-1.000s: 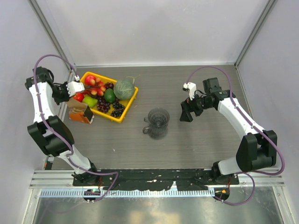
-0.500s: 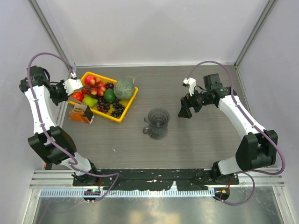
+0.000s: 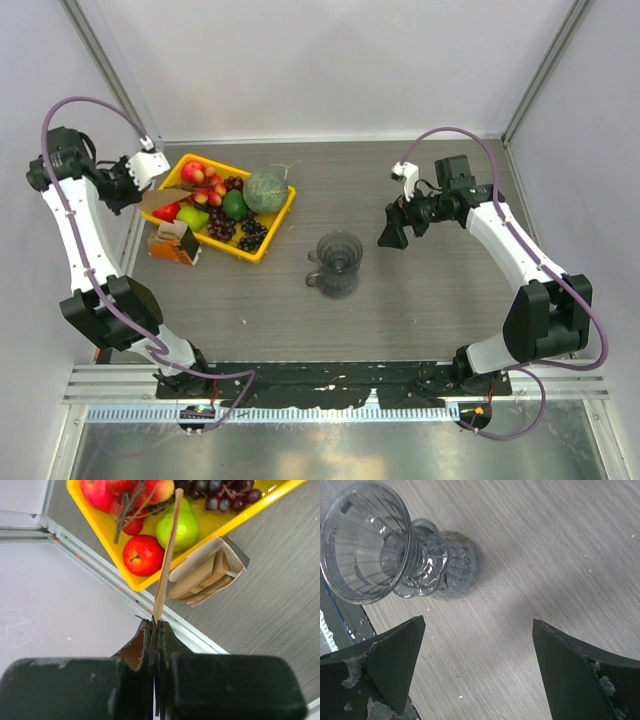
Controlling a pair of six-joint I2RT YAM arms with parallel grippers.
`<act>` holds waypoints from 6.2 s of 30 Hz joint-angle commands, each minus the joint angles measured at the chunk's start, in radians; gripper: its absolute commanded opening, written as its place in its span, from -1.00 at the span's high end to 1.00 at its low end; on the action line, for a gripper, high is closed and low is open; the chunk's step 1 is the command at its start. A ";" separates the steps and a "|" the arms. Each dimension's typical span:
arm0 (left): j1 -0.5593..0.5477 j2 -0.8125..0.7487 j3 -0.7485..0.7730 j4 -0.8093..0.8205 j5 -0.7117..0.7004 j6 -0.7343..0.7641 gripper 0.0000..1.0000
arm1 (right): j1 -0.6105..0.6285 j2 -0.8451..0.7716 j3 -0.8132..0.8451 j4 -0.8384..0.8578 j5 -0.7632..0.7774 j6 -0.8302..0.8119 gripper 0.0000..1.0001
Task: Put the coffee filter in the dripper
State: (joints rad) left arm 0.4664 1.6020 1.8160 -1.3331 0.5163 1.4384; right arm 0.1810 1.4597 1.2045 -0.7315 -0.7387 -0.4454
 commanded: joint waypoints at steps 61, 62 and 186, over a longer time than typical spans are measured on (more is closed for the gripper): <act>-0.799 -0.275 -0.253 0.908 0.211 -1.320 -0.99 | 0.434 -0.352 -0.229 1.110 0.671 -0.218 0.89; -0.779 -0.266 -0.245 0.935 0.218 -1.405 -0.98 | 0.449 -0.352 -0.244 1.171 0.717 -0.283 0.90; -0.805 -0.088 -0.192 1.155 0.610 -1.685 -0.47 | 0.192 -0.180 0.231 0.319 -0.419 0.185 0.89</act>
State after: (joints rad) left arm -0.3347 1.5185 1.5818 -0.2131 1.1320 -0.2512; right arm 0.3626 1.3167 1.4303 -0.4480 -1.1366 -0.2623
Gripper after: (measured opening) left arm 0.735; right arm 0.061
